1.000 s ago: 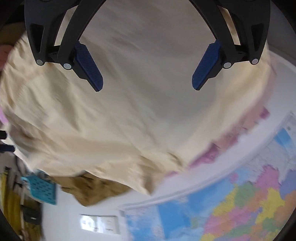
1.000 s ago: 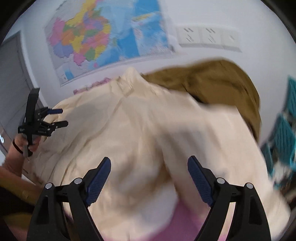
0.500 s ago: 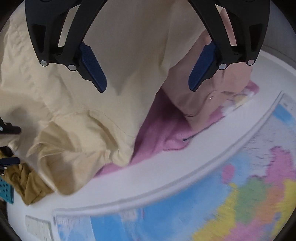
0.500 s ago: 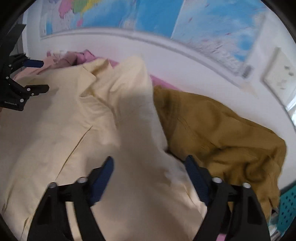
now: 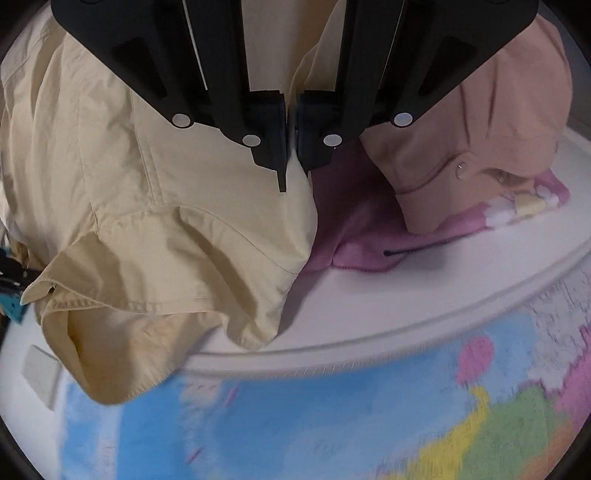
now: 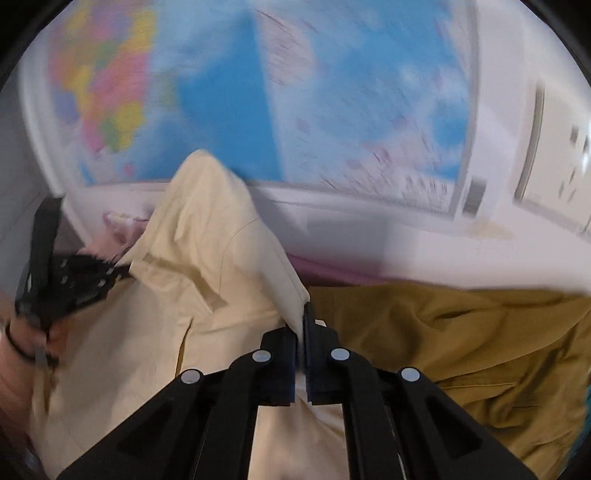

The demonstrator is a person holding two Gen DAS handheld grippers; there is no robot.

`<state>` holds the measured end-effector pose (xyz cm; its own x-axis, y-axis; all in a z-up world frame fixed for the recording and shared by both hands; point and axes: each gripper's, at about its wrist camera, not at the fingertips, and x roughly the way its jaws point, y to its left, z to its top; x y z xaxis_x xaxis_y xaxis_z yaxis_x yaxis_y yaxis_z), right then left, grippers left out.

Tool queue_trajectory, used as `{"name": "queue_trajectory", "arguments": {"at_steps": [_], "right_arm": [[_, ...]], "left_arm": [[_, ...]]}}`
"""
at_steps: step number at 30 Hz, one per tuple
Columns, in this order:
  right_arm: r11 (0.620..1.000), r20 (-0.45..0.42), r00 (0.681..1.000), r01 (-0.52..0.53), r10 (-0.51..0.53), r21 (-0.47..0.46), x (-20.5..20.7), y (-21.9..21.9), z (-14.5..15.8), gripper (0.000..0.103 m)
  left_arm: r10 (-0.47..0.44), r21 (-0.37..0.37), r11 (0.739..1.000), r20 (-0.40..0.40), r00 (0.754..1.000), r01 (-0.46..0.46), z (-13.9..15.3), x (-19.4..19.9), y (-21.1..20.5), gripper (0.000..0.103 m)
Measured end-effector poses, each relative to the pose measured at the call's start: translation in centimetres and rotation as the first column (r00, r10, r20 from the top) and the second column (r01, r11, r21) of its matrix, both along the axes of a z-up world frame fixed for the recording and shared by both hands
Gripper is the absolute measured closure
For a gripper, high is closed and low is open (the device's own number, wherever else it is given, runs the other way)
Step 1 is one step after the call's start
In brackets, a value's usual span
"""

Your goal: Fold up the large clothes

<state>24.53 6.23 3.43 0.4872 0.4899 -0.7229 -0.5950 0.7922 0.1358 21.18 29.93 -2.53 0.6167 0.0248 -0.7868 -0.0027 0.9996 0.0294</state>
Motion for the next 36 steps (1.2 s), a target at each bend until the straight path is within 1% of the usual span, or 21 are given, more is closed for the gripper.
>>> {"name": "queue_trajectory", "arguments": {"at_steps": [1, 2, 3, 4, 5, 6, 8, 11, 13, 14, 16, 17, 20, 21, 23, 25, 27, 30, 32, 35, 36], "right_arm": [[0.999, -0.009, 1.000, 0.004, -0.004, -0.037, 0.6, 0.5, -1.1, 0.098], [0.997, -0.012, 1.000, 0.011, -0.012, -0.078, 0.8, 0.8, -1.9, 0.092], [0.992, 0.006, 0.999, 0.040, -0.039, -0.123, 0.6, 1.0, -2.6, 0.074], [0.990, 0.020, 0.999, 0.047, -0.045, -0.129, 0.3, 0.8, -2.6, 0.067], [0.991, 0.030, 0.998, 0.051, -0.047, -0.124, -0.3, 0.4, -2.1, 0.053], [0.992, 0.044, 0.997, 0.063, -0.058, -0.109, -1.1, -0.4, -1.4, 0.044], [1.000, 0.068, 0.998, 0.018, -0.016, -0.018, -4.2, -3.3, 1.0, 0.044], [0.992, 0.118, 0.990, -0.088, 0.078, 0.087, -11.2, -8.7, 3.6, 0.038], [0.985, 0.149, 0.981, -0.140, 0.124, 0.102, -16.4, -11.6, 3.7, 0.030], [0.985, 0.164, 0.978, -0.145, 0.128, 0.093, -19.4, -13.2, 3.2, 0.026], [0.989, 0.153, 0.982, -0.122, 0.108, 0.080, -24.0, -16.2, 1.5, 0.026], [0.991, 0.134, 0.987, -0.100, 0.087, 0.089, -25.9, -17.8, 0.5, 0.026], [0.991, 0.062, 0.998, -0.036, 0.028, 0.127, -31.5, -22.3, -2.9, 0.026], [0.990, 0.036, 0.999, -0.021, 0.016, 0.140, -32.2, -23.4, -4.1, 0.026], [0.996, -0.008, 1.000, 0.009, -0.009, 0.092, -33.4, -23.6, -6.9, 0.026], [0.999, -0.009, 1.000, 0.024, -0.024, 0.048, -34.5, -23.5, -8.8, 0.027], [0.999, -0.017, 1.000, 0.019, -0.019, 0.041, -34.7, -22.4, -10.2, 0.032], [0.998, 0.040, 0.999, 0.029, -0.027, -0.055, -34.1, -19.3, -12.2, 0.034], [0.996, 0.093, 0.994, 0.063, -0.057, -0.067, -33.7, -18.1, -12.6, 0.035], [0.994, 0.104, 0.990, 0.090, -0.097, 0.064, -32.4, -17.7, -11.3, 0.041], [0.990, 0.105, 0.990, 0.084, -0.096, 0.113, -32.2, -17.8, -10.7, 0.059]], "left_arm": [[0.010, 0.032, 0.999, -0.014, 1.000, -0.009, -0.7, 0.4, -0.3, 0.095], [0.022, 0.101, 0.995, -0.034, 0.999, -0.018, -1.6, 0.5, -0.9, 0.090], [0.036, 0.147, 0.989, -0.037, 0.999, -0.030, -2.0, 0.5, -1.3, 0.080], [0.049, 0.191, 0.981, -0.016, 0.999, -0.045, -2.1, -0.1, -1.7, 0.076], [0.046, 0.198, 0.979, -0.001, 0.999, -0.045, -1.9, -0.6, -1.9, 0.073], [0.037, 0.190, 0.981, 0.031, 0.999, -0.042, -1.1, -1.9, -2.0, 0.058], [0.017, 0.205, 0.978, 0.090, 0.996, -0.036, 0.4, -4.8, -2.4, 0.044], [-0.085, 0.214, 0.976, 0.149, 0.985, 0.052, 2.8, -10.8, -3.5, 0.037], [-0.185, 0.228, 0.963, 0.170, 0.968, 0.144, 3.4, -16.8, -5.4, 0.028], [-0.213, 0.227, 0.959, 0.178, 0.961, 0.171, 3.4, -19.7, -6.3, 0.019], [-0.257, 0.183, 0.957, 0.173, 0.951, 0.225, 3.1, -23.9, -7.7, 0.016], [-0.266, 0.126, 0.961, 0.175, 0.948, 0.247, 2.8, -26.4, -8.5, 0.015], [-0.253, 0.031, 0.967, 0.159, 0.954, 0.251, 1.5, -31.3, -8.7, 0.015], [-0.254, 0.001, 0.967, 0.152, 0.955, 0.256, 1.1, -32.5, -8.8, 0.015], [-0.247, -0.056, 0.965, 0.141, 0.959, 0.257, -0.2, -34.8, -8.8, 0.015], [-0.249, -0.117, 0.957, 0.140, 0.958, 0.265, -1.2, -36.1, -8.3, 0.015], [-0.252, -0.130, 0.953, 0.154, 0.955, 0.272, -1.7, -37.5, -7.8, 0.014], [-0.254, -0.107, 0.957, 0.142, 0.957, 0.270, -2.8, -39.7, -7.9, 0.012], [-0.275, -0.112, 0.951, 0.130, 0.953, 0.290, -3.7, -40.9, -7.8, 0.011], [-0.276, -0.084, 0.956, 0.087, 0.957, 0.283, -4.9, -42.3, -7.7, 0.006], [-0.271, -0.063, 0.960, 0.060, 0.961, 0.274, -5.6, -42.5, -8.0, 0.006]]}}
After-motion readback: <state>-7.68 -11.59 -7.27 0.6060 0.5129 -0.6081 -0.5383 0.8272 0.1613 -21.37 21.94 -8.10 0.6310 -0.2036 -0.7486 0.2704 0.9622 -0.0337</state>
